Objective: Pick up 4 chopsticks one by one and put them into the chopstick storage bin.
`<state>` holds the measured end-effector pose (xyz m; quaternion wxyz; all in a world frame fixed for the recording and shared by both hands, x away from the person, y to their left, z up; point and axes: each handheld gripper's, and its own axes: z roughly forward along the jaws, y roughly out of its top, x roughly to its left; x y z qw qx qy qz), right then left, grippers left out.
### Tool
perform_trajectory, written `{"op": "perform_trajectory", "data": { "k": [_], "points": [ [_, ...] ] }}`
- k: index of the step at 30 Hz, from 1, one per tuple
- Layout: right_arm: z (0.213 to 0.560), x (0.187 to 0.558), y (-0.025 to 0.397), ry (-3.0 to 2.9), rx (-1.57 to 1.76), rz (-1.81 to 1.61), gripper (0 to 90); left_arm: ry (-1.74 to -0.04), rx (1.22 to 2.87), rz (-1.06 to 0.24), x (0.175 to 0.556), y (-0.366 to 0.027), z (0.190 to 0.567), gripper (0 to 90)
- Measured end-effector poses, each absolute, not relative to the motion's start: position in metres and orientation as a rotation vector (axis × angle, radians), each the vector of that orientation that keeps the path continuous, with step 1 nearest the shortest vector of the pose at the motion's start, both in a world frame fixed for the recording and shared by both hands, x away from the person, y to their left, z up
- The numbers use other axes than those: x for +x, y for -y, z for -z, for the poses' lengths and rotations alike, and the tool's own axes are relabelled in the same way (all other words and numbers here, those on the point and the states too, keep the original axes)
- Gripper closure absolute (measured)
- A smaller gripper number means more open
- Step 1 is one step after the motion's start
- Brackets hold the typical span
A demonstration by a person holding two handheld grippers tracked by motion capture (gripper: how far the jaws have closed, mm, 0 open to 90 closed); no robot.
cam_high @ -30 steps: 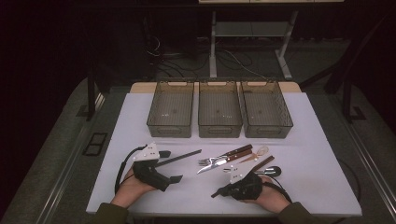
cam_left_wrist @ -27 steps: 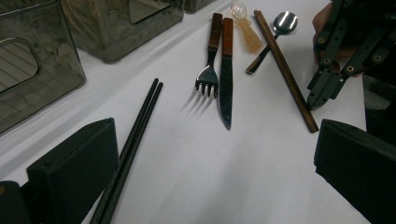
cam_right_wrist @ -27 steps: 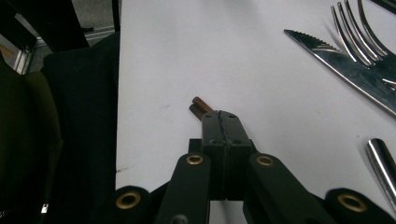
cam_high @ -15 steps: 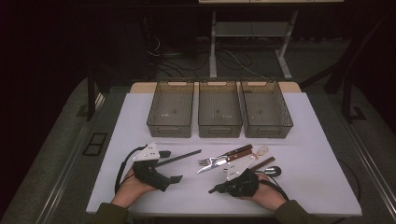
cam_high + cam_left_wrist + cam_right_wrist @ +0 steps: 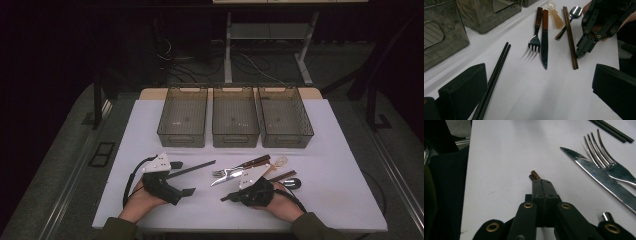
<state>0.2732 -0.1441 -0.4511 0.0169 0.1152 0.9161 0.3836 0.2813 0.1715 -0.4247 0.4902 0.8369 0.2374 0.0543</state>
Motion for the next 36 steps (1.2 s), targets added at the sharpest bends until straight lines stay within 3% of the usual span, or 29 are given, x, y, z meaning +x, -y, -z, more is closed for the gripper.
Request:
{"op": "perform_trajectory", "data": {
  "k": [36],
  "points": [
    [0.45, 0.293, 0.136, -2.805, 0.474, -1.195, 89.8, -0.572, 2.035, -0.131, 0.282, -0.172, 0.425, 0.0]
  ]
}}
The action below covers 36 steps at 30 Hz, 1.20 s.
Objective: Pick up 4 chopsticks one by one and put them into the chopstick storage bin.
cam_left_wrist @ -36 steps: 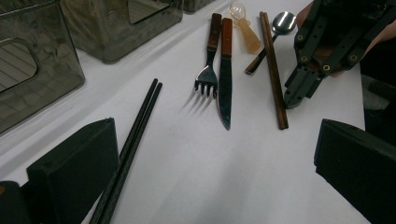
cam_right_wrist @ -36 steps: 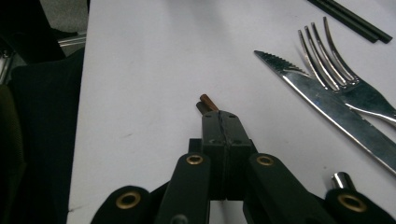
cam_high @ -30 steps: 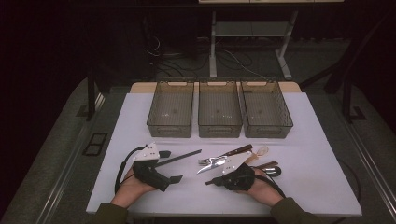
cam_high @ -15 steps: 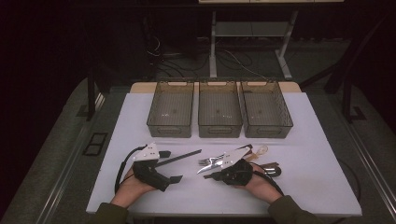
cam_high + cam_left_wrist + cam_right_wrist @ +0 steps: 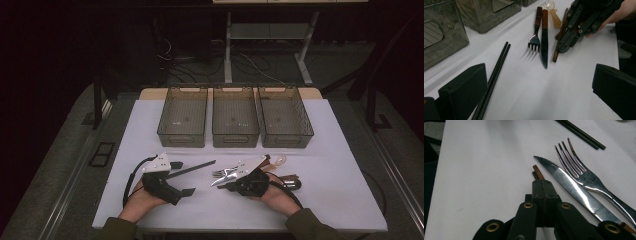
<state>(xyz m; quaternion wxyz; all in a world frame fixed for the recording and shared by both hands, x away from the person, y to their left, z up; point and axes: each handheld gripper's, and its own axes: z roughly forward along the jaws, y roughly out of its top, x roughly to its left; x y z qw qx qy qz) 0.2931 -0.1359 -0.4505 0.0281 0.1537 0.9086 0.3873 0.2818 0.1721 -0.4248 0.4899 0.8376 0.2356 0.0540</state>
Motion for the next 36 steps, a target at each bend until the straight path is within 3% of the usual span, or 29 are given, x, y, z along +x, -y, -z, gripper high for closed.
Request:
{"op": "perform_trajectory", "data": {
  "k": [9, 15, 25, 36],
  "points": [
    [0.425, 0.291, 0.159, -2.776, 0.492, -1.295, 86.2, -0.577, 2.026, -0.129, 0.281, -0.173, 0.425, 0.0],
    [0.41, 0.294, 0.2, -2.758, 0.554, -1.262, 76.9, -0.581, 2.027, -0.128, 0.281, -0.172, 0.425, 0.0],
    [0.415, 0.302, 0.257, -2.724, 0.697, -1.156, 71.7, -0.584, 2.026, -0.122, 0.281, -0.172, 0.426, 0.0],
    [0.426, 0.306, 0.261, -2.775, 0.685, -1.088, 71.7, -0.576, 2.032, -0.123, 0.282, -0.172, 0.426, 0.0]
  ]
}}
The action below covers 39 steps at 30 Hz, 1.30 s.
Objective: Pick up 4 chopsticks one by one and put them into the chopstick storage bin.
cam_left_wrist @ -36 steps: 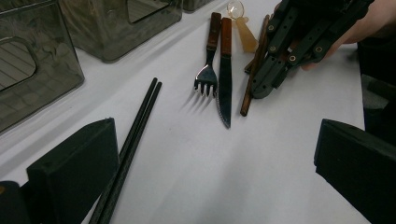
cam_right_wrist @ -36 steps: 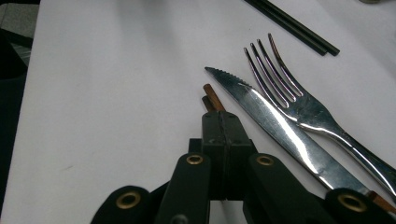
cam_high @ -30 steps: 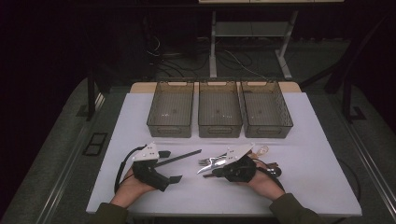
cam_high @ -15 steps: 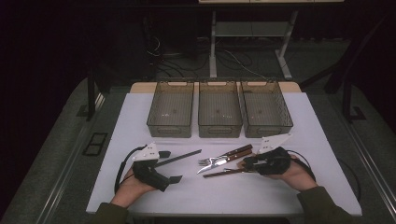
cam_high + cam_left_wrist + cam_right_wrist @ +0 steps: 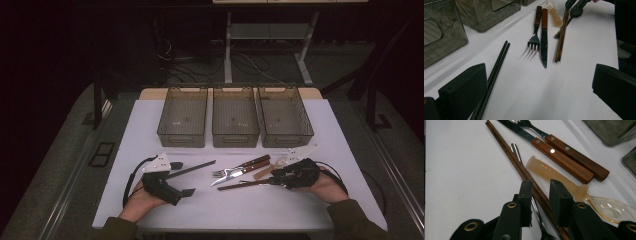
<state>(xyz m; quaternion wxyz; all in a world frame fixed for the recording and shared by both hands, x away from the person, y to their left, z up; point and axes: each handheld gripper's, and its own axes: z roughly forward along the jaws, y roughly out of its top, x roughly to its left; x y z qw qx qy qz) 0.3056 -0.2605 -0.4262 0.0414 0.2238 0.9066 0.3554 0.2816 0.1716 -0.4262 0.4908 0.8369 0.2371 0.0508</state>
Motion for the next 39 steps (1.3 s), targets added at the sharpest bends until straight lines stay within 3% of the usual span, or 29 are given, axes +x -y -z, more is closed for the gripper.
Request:
{"op": "perform_trajectory", "data": {
  "k": [19, 24, 39],
  "points": [
    [0.439, 0.317, 0.262, -2.815, 0.651, -1.02, 64.7, -0.573, 2.035, -0.119, 0.282, -0.171, 0.427, 0.0],
    [0.442, 0.32, 0.262, -2.835, 0.621, -1.011, 69.7, -0.571, 2.036, -0.118, 0.282, -0.17, 0.427, 0.0],
    [0.44, 0.321, 0.26, -2.847, 0.492, -0.967, 72.3, -0.567, 2.041, -0.114, 0.281, -0.17, 0.427, 0.0]
  ]
}}
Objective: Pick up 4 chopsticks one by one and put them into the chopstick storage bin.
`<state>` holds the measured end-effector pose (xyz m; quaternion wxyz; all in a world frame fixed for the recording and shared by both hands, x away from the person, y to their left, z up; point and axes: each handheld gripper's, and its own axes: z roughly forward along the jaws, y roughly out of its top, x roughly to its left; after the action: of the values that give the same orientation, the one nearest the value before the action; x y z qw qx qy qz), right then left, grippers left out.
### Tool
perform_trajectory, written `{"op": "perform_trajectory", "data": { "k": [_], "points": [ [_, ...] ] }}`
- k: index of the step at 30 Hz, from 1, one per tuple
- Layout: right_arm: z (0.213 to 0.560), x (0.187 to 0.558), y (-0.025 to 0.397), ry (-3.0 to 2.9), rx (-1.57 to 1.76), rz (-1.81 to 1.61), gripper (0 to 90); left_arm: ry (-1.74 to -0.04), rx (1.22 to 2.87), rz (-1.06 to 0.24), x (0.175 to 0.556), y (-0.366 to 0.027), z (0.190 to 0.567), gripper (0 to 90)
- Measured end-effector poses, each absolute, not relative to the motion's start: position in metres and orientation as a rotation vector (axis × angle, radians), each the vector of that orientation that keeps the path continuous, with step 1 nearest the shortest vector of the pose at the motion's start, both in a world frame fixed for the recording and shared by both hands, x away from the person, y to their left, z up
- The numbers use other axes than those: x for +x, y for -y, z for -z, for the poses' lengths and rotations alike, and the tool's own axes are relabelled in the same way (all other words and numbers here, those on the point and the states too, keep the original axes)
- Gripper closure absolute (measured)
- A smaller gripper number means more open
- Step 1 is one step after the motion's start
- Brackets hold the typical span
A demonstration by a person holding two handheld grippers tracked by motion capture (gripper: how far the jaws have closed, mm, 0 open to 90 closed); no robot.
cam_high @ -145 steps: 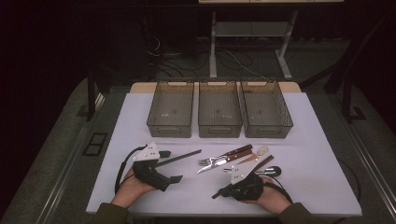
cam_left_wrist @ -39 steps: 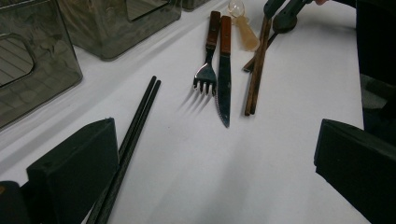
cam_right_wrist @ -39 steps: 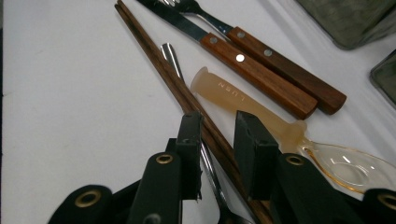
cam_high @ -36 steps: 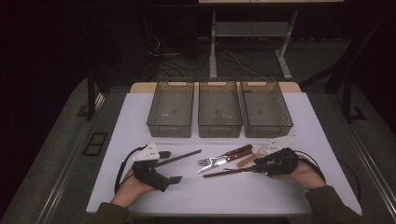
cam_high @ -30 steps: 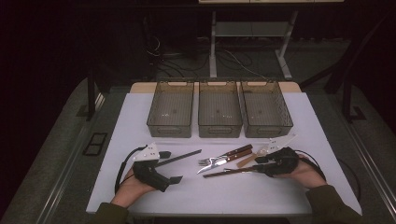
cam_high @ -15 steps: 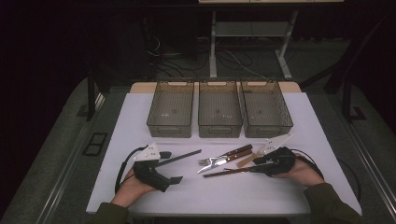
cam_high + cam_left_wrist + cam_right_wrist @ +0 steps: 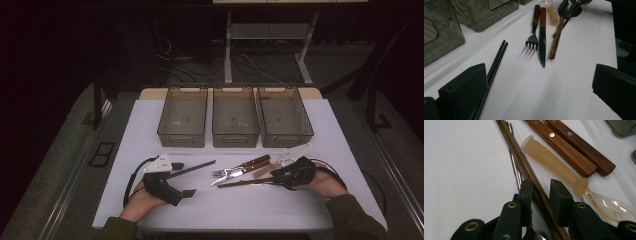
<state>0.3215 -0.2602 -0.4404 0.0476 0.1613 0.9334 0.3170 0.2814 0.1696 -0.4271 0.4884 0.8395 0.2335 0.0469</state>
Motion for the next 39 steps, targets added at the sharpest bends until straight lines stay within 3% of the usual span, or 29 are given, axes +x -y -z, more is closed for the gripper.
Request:
{"op": "perform_trajectory", "data": {
  "k": [39],
  "points": [
    [0.437, 0.3, 0.263, -2.947, 0.456, -0.951, 82.2, -0.56, 2.043, -0.102, 0.28, -0.169, 0.427, 0.0]
  ]
}}
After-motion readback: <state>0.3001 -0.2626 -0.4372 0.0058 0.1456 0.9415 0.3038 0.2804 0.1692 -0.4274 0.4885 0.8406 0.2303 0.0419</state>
